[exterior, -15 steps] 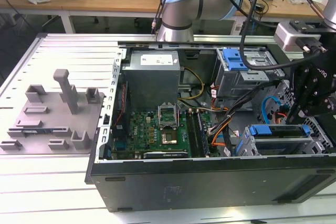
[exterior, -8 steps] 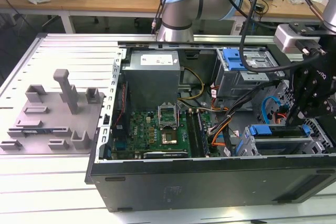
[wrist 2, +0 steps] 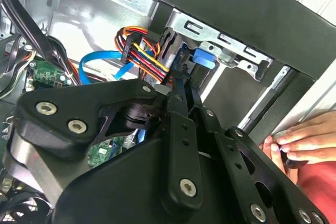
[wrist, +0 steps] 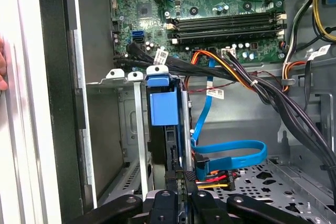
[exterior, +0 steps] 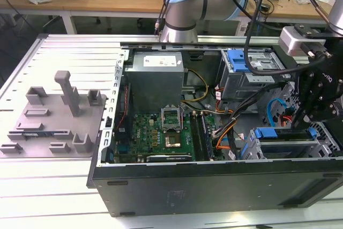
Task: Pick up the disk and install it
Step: 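Insert the first disk wire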
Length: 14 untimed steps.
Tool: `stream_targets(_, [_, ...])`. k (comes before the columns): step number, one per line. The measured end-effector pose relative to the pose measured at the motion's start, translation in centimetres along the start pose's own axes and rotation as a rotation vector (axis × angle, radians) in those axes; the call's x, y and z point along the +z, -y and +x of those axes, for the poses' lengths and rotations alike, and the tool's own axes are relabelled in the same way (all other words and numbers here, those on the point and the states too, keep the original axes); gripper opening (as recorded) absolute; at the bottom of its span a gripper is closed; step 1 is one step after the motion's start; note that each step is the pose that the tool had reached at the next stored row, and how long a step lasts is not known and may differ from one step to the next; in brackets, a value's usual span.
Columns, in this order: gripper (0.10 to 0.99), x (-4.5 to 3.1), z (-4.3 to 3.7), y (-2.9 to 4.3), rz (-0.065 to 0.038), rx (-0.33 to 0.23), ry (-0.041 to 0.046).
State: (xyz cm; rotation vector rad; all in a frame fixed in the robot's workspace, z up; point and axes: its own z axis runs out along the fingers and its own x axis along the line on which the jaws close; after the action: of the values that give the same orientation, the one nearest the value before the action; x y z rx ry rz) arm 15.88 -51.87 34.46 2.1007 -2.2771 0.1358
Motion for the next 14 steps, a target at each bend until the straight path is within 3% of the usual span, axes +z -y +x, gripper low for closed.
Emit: stream_targets(14, [0.169,0.37,-0.02,-0.01,0.0,0.0,-0.0002])
